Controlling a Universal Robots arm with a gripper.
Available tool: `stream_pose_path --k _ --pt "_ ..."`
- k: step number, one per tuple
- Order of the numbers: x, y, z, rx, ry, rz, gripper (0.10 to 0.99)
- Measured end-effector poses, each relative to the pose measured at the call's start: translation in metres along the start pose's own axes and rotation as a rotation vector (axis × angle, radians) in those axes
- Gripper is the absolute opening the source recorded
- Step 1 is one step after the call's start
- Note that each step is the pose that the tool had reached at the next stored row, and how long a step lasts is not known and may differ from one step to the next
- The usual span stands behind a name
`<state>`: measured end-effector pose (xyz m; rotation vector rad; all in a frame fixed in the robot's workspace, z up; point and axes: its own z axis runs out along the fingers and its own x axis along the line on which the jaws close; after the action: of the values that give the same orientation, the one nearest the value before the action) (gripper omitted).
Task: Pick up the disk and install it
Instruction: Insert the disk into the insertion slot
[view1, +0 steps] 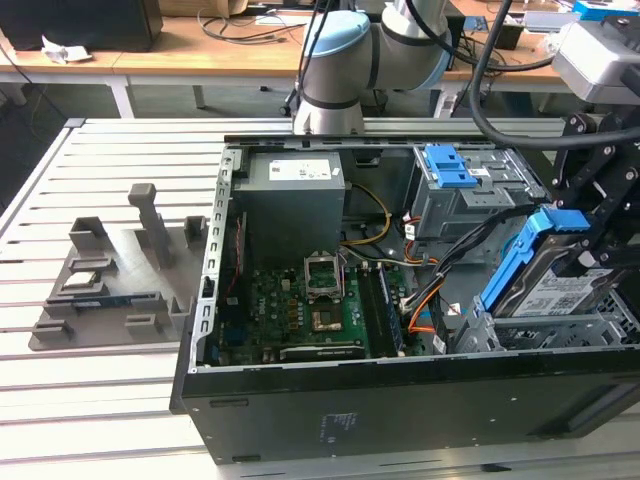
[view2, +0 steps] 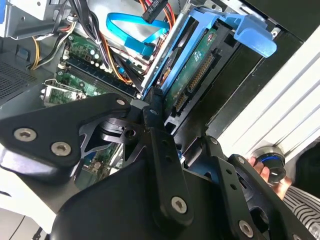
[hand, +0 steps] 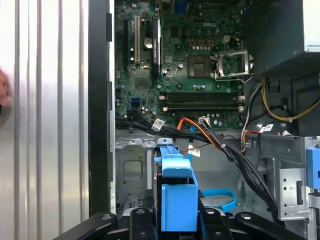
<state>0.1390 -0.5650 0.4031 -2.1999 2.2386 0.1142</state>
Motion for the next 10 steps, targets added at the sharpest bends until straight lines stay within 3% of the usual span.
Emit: stream_pose_path --k 10 --pt "0.0007 -0.0007 0.0132 0.000 0.0002 0.000 0.369"
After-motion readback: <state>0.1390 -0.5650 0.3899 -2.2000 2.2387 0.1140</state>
